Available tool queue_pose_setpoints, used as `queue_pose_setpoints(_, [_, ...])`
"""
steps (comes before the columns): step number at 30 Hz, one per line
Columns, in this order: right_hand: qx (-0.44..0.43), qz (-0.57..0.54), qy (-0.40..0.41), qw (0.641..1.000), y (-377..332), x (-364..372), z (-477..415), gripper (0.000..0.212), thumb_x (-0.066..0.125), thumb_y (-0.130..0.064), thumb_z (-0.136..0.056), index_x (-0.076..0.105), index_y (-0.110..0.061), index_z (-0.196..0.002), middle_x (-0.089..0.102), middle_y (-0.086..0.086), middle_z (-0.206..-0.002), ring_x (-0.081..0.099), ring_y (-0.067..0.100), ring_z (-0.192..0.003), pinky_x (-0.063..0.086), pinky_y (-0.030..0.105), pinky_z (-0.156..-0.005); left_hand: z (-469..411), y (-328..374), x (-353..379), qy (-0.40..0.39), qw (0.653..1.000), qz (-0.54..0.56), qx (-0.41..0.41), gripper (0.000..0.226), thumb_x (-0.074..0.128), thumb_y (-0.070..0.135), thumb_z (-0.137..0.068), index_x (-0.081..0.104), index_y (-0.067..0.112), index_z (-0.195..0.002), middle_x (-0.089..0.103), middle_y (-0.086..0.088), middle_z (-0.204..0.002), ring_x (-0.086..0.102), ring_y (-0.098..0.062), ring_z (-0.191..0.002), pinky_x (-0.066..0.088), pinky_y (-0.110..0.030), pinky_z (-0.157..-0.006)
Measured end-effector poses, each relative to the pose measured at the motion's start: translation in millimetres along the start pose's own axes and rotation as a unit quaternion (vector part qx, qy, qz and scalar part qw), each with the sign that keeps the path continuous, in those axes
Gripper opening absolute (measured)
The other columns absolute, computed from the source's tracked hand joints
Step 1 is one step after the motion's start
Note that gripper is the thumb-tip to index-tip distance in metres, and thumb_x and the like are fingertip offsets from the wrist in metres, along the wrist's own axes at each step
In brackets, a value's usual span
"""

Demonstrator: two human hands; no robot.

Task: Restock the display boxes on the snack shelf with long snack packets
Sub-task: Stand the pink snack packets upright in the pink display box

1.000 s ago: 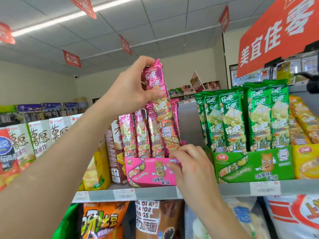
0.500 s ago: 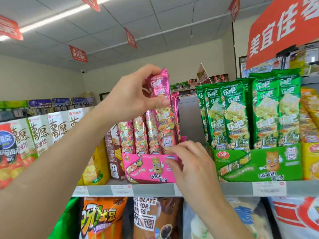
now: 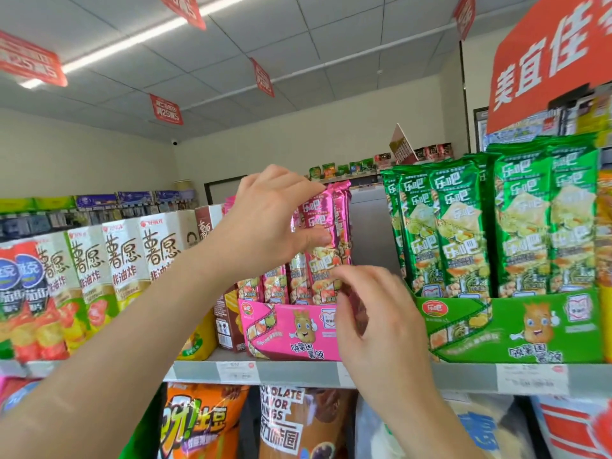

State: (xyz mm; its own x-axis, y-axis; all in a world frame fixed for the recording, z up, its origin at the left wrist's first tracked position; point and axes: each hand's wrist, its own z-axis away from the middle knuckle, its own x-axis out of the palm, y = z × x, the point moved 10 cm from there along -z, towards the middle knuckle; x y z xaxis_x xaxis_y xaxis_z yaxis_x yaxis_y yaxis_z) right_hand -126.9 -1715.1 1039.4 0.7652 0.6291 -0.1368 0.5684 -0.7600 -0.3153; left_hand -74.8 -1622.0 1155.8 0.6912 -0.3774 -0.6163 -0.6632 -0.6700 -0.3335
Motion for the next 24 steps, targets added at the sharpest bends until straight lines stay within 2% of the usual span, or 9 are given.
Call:
queue_pose_setpoints(3, [0.044,-0.069,0.014,0.997,8.7,-2.0,-21.5,0.033,0.051,-0.006,-0.096,0.058,-0.017,-0.127,0.059,-0.005,-0.118,0.056,0.013,-0.110,0.051,0.035,-0.091,0.5,0.9,5.6,-0.015,1.000,-0.015,0.006,0.063,0.064,0.054,-0.086,0.055,0.013,-0.133,0.057,-0.004,-0.129,0.043,-0.027,-0.125,0.032,-0.042,-0.106])
queue_pose_setpoints(5, [0.112,-0.106,-0.031,0.988,20.6,11.5,-40.6,0.039,0.047,-0.010,-0.098,0.049,-0.021,-0.135,0.058,-0.006,-0.127,0.054,0.012,-0.119,0.049,0.038,-0.098,1.8,0.1,12.3,-0.032,0.999,-0.011,0.003,0.061,0.058,0.052,-0.091,0.049,0.014,-0.138,0.053,-0.005,-0.137,0.039,-0.027,-0.132,0.025,-0.035,-0.113])
queue_pose_setpoints(7, [0.174,-0.128,-0.085,0.973,33.3,28.6,-53.3,0.038,0.044,-0.016,-0.101,0.043,-0.025,-0.138,0.059,-0.005,-0.126,0.058,0.014,-0.115,0.050,0.042,-0.096,6.0,-5.3,19.5,-0.053,0.998,0.015,-0.023,0.062,0.049,0.055,-0.093,0.041,0.018,-0.143,0.052,-0.005,-0.138,0.042,-0.024,-0.129,0.026,-0.026,-0.103])
queue_pose_setpoints(10, [0.217,-0.118,-0.122,0.961,44.3,40.1,-60.1,0.035,0.045,-0.026,-0.102,0.041,-0.027,-0.137,0.062,-0.006,-0.114,0.063,0.018,-0.102,0.053,0.043,-0.086,12.6,-12.6,23.0,-0.054,0.997,0.031,-0.041,0.068,0.040,0.062,-0.091,0.037,0.020,-0.145,0.053,-0.003,-0.137,0.046,-0.019,-0.123,0.029,-0.023,-0.095])
queue_pose_setpoints(15, [0.246,-0.107,-0.106,0.958,57.2,40.8,-66.6,0.030,0.058,-0.037,-0.096,0.057,-0.021,-0.122,0.067,-0.006,-0.097,0.065,0.017,-0.090,0.055,0.043,-0.082,13.3,-21.1,20.3,-0.043,0.996,0.069,-0.045,0.068,0.043,0.070,-0.086,0.041,0.027,-0.138,0.056,0.004,-0.131,0.050,-0.015,-0.118,0.037,-0.026,-0.089])
queue_pose_setpoints(18, [0.218,-0.135,-0.108,0.960,48.6,39.9,-73.2,0.020,0.060,-0.034,-0.096,0.069,-0.019,-0.105,0.070,-0.005,-0.088,0.066,0.015,-0.083,0.056,0.045,-0.079,12.9,-26.7,19.9,-0.035,0.992,0.104,-0.058,0.066,0.048,0.072,-0.082,0.045,0.030,-0.133,0.058,0.009,-0.122,0.052,-0.012,-0.111,0.041,-0.028,-0.083])
queue_pose_setpoints(21, [0.164,-0.129,-0.053,0.977,32.2,19.6,-90.7,0.021,0.057,-0.037,-0.097,0.067,-0.020,-0.104,0.068,-0.006,-0.093,0.064,0.013,-0.087,0.054,0.044,-0.080,16.8,-32.2,19.9,-0.025,0.988,0.132,-0.071,0.067,0.049,0.076,-0.078,0.043,0.035,-0.131,0.059,0.006,-0.126,0.053,-0.013,-0.114,0.043,-0.031,-0.085])
queue_pose_setpoints(23, [0.134,-0.138,0.008,0.981,20.5,-3.4,-108.6,0.019,0.057,-0.032,-0.097,0.061,-0.020,-0.110,0.063,-0.002,-0.104,0.061,0.012,-0.094,0.052,0.037,-0.085,19.6,-34.8,21.9,-0.029,0.986,0.140,-0.080,0.067,0.049,0.077,-0.077,0.040,0.038,-0.131,0.057,0.004,-0.132,0.051,-0.015,-0.119,0.043,-0.033,-0.089])
queue_pose_setpoints(24, [0.105,-0.150,0.043,0.982,10.5,-18.5,-117.7,0.019,0.056,-0.027,-0.097,0.059,-0.018,-0.113,0.062,0.000,-0.108,0.060,0.009,-0.094,0.051,0.027,-0.085,19.7,-35.4,22.6,-0.031,0.986,0.140,-0.083,0.068,0.050,0.076,-0.076,0.040,0.036,-0.131,0.056,0.003,-0.134,0.051,-0.015,-0.121,0.042,-0.032,-0.090])
